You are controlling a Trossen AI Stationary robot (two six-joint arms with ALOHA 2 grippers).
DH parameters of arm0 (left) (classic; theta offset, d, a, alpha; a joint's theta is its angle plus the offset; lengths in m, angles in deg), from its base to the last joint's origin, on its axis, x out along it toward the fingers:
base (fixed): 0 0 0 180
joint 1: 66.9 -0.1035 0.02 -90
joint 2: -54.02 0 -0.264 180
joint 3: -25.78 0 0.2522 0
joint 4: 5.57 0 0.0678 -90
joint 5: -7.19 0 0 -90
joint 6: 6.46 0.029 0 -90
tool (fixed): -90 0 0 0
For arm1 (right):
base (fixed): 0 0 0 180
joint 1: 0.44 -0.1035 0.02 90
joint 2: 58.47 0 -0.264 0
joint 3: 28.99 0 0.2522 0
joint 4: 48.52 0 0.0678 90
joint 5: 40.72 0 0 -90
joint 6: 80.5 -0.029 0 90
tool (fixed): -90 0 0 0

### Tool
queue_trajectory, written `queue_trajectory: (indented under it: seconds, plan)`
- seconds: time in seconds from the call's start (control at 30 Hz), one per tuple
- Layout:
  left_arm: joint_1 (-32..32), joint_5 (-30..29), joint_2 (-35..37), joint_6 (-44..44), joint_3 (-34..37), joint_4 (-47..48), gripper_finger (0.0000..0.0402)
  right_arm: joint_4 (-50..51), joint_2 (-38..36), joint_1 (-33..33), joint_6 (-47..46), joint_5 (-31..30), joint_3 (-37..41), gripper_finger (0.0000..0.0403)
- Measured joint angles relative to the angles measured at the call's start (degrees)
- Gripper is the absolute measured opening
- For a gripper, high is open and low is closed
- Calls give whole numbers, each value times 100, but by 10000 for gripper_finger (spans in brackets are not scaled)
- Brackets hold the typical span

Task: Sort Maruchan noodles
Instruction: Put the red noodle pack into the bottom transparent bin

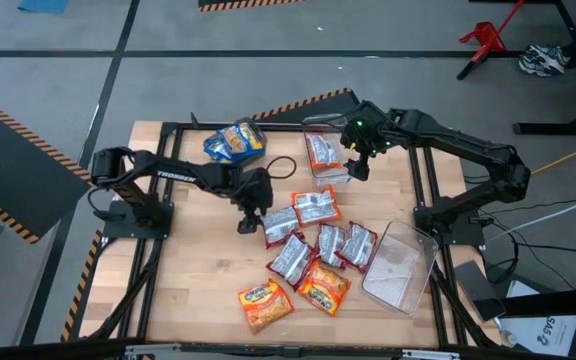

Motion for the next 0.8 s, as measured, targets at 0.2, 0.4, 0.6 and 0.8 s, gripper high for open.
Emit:
queue_trajectory:
  seconds: [0.2,0.4,0.6,0.8]
  plan:
    - [100,-380,-90,-19,300,-743,243,-6,0,0,35,-2,0,347]
    - [278,-389,-523,-49,339,-1020,243,9,0,-2,35,-1,2,347]
    - [357,-501,-836,-477,324,-1054,243,45,0,-2,9,-2,2,347]
    - [354,-594,-849,-963,302,-996,205,26,0,-2,-98,-6,2,347]
